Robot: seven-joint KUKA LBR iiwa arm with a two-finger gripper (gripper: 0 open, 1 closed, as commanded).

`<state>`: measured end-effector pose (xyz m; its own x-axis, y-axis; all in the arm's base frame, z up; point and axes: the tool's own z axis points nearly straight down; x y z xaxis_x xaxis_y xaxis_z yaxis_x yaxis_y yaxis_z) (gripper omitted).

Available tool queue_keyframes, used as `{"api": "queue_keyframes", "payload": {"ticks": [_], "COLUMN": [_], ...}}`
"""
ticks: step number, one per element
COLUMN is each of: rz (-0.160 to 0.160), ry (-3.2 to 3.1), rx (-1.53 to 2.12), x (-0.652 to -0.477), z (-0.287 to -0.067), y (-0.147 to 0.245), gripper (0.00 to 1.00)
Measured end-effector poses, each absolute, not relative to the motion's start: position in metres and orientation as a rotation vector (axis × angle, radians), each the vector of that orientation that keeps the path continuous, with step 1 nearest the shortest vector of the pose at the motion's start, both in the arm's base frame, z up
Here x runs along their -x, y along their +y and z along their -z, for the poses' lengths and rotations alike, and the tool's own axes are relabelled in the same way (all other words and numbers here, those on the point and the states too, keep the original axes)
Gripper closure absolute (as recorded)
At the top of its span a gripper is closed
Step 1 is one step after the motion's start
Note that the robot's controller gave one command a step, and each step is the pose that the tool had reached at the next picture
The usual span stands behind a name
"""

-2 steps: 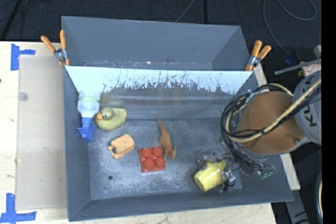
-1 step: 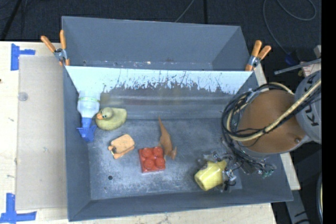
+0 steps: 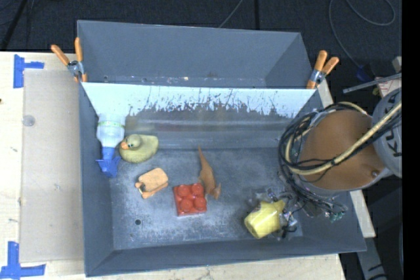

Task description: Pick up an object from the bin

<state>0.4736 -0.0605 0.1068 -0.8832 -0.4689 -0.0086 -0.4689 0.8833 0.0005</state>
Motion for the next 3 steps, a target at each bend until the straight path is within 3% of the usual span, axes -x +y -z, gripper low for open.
{"api": "queue_keyframes", "payload": {"ticks": [3], "rz": [-0.005], "ry": [3.041], "rx": [0.756], "x": [-0.474], "z": [-0.153], "y": [-0.060], "gripper": [1.00]}}
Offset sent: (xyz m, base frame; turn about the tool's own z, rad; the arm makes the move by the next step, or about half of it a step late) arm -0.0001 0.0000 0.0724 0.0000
